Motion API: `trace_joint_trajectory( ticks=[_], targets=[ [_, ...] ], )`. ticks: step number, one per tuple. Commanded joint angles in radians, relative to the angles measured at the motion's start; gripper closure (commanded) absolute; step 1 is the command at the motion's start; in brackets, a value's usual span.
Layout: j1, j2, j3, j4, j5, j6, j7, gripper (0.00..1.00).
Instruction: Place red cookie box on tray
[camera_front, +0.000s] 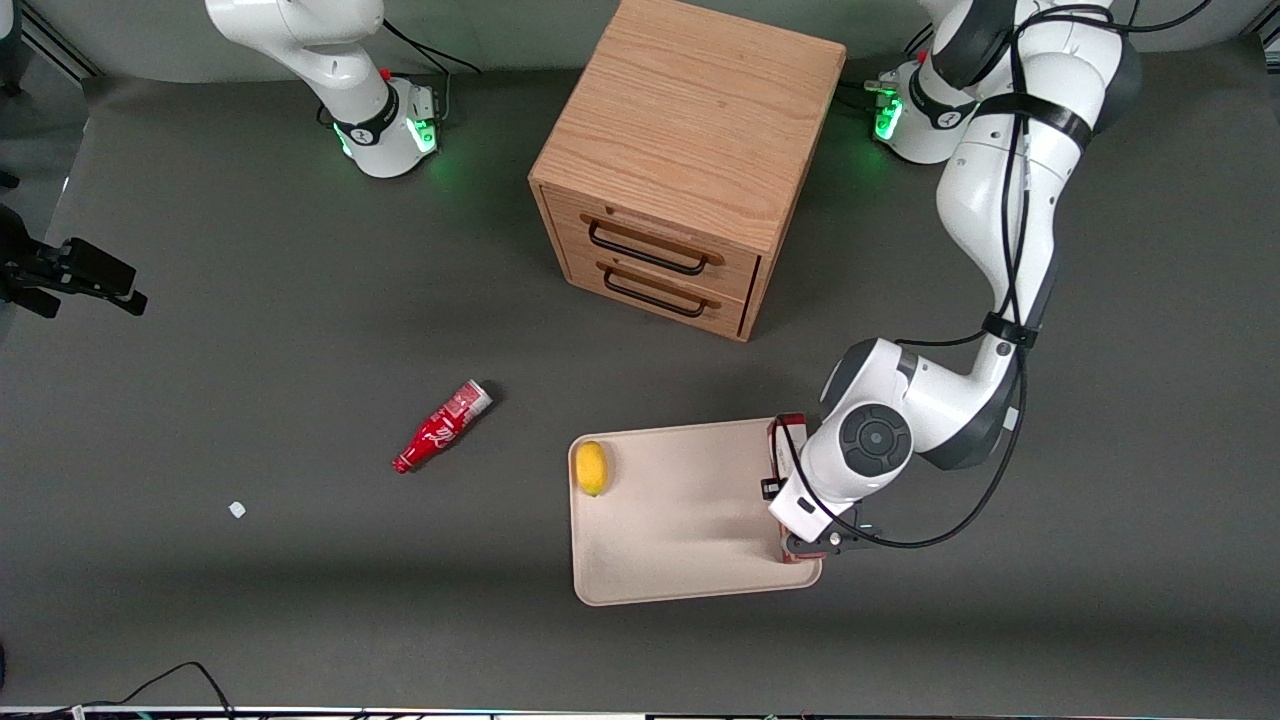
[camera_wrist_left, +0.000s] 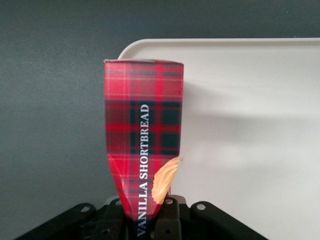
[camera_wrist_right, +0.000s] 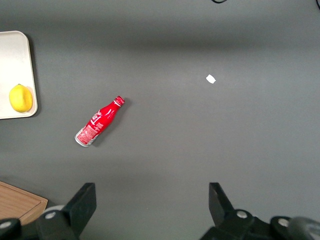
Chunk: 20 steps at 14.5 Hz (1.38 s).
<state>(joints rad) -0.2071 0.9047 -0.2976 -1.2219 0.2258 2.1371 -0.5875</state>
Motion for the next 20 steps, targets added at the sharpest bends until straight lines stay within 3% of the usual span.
trace_joint_trajectory(
  ticks=[1,3,4,5,6,11,17,20],
  targets=[
    [-0.009,-0.006,0.011,-0.024,0.015,0.043,-0.028,1.0],
    [-0.008,-0.006,0.011,-0.024,0.015,0.043,-0.028,1.0],
    [-0.008,-0.006,0.012,-0.024,0.015,0.043,-0.028,0.84],
    [-0.008,-0.006,0.011,-0.024,0.014,0.043,-0.029,0.38],
    [-0.006,-0.009,0.012,-0.025,0.018,0.047,-0.029,0.0],
    [0.017,-0.104,0.011,-0.112,0.007,0.093,-0.028,0.0],
    [0.145,-0.416,-0.04,-0.319,0.003,0.063,-0.017,0.0],
    [0.244,-0.59,-0.074,-0.424,-0.098,-0.018,-0.005,0.0]
  ],
)
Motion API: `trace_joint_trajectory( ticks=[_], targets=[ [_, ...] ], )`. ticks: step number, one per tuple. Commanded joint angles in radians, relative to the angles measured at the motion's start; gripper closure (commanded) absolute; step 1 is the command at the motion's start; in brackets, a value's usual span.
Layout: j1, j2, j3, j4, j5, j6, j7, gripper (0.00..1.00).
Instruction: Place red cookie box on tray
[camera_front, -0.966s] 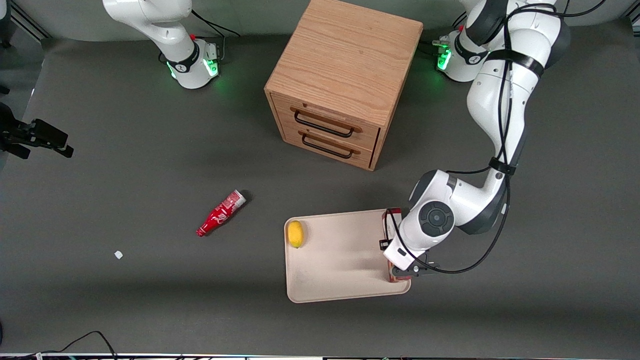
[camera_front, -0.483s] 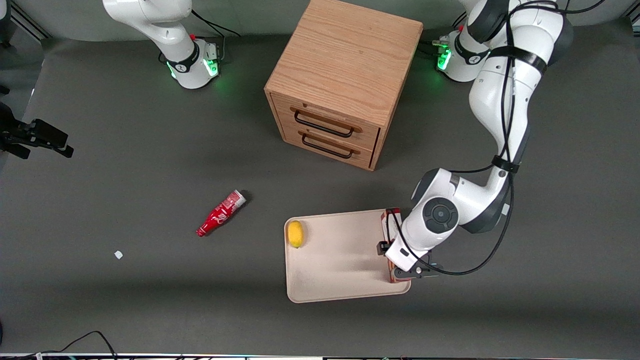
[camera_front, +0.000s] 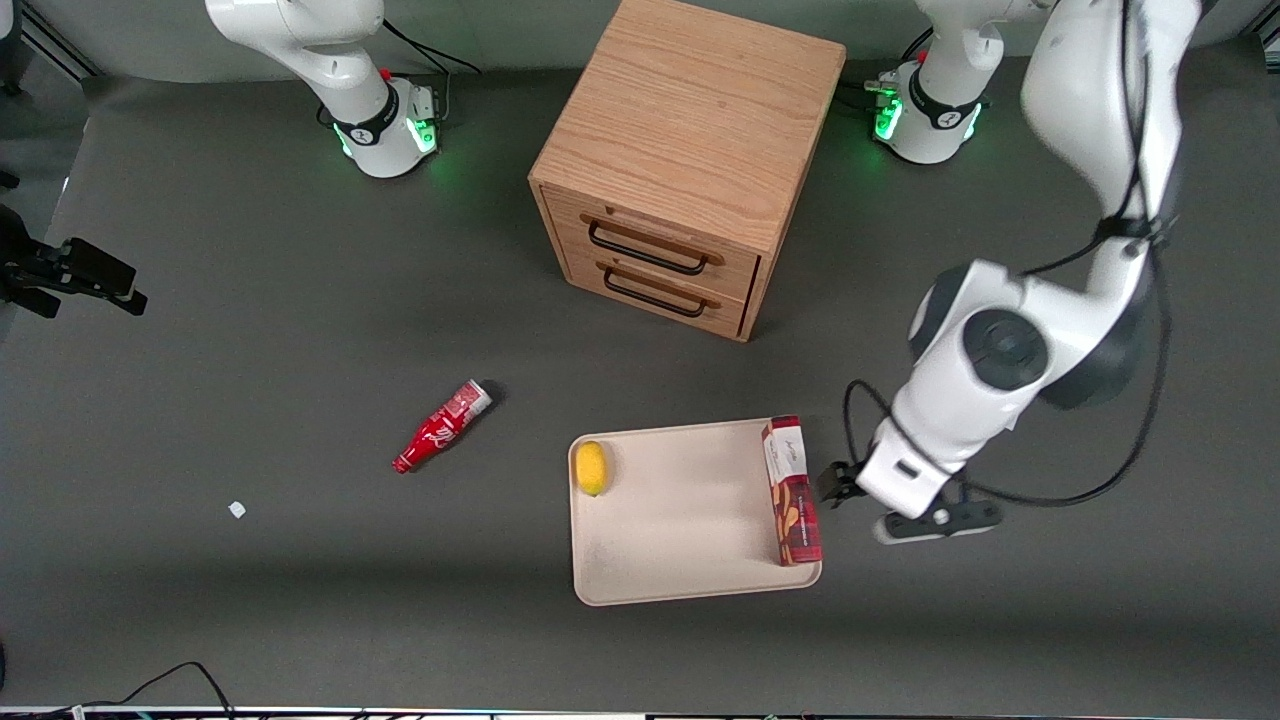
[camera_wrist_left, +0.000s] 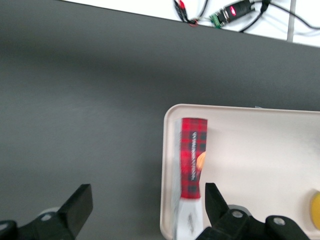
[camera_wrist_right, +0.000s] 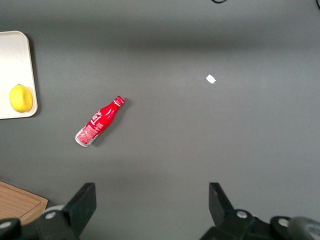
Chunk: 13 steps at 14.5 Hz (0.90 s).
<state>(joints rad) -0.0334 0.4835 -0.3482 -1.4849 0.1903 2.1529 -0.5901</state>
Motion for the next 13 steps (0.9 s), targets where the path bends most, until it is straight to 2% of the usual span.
trace_joint_trajectory(
  ticks=[1,2,8,10,13],
  targets=[
    [0.102,-0.221,-0.023,-0.184,-0.104,-0.08,0.031,0.0],
    [0.133,-0.264,-0.023,-0.195,-0.129,-0.144,0.086,0.0],
    [0.285,-0.495,-0.022,-0.261,-0.143,-0.411,0.349,0.0],
    [0.331,-0.555,-0.014,-0.27,-0.195,-0.456,0.436,0.0],
    [0.365,-0.631,-0.012,-0.295,-0.213,-0.493,0.478,0.0]
  ],
)
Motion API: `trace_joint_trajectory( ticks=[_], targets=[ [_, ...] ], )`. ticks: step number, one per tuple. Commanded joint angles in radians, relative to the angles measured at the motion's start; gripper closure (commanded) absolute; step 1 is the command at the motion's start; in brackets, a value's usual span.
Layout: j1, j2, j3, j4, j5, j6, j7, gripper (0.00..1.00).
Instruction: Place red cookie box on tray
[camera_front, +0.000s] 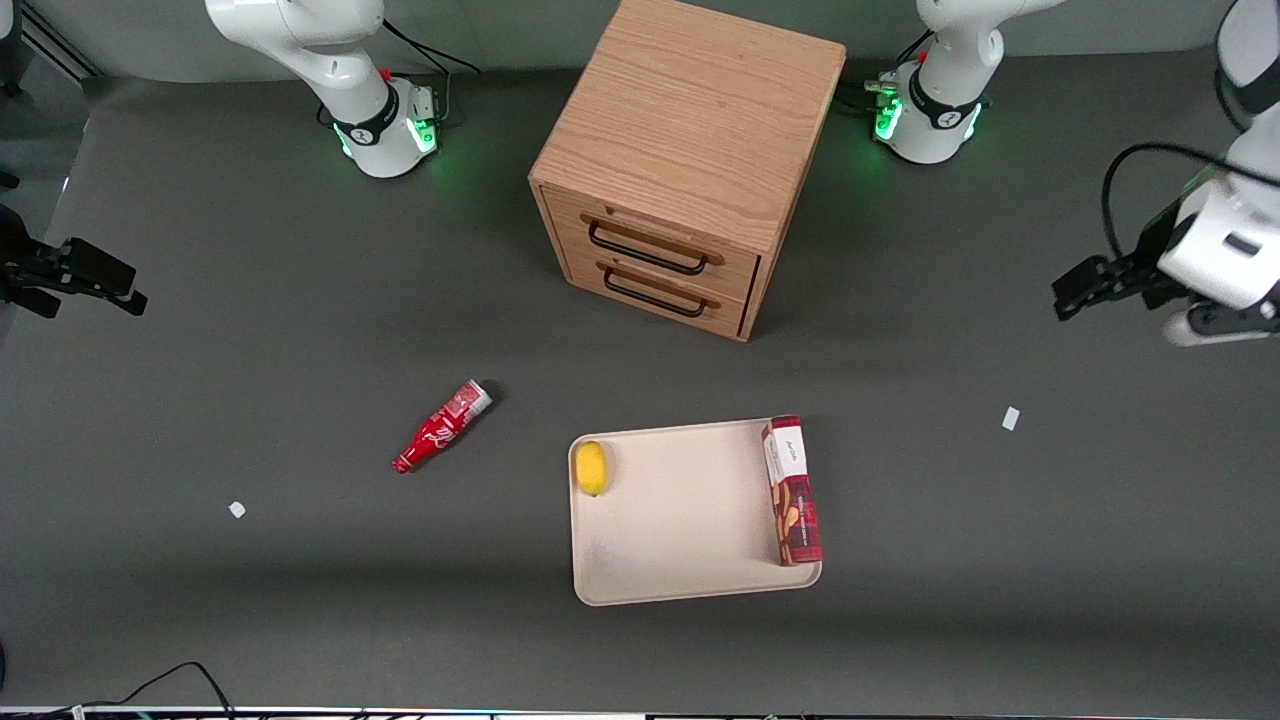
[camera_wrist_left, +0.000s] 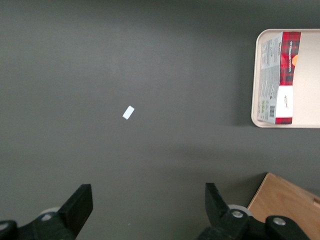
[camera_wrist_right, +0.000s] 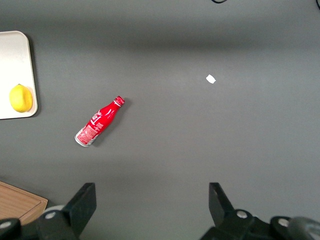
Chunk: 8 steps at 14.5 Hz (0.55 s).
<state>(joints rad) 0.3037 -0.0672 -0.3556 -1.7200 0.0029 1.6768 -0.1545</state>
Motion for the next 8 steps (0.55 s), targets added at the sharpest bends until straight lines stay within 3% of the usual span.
trace_joint_trajectory(
  ticks=[1,8],
  targets=[
    [0.026,-0.097,-0.003,-0.059,-0.032,-0.031,0.044,0.0],
    [0.023,-0.112,0.014,-0.052,-0.064,-0.038,0.053,0.0]
  ],
)
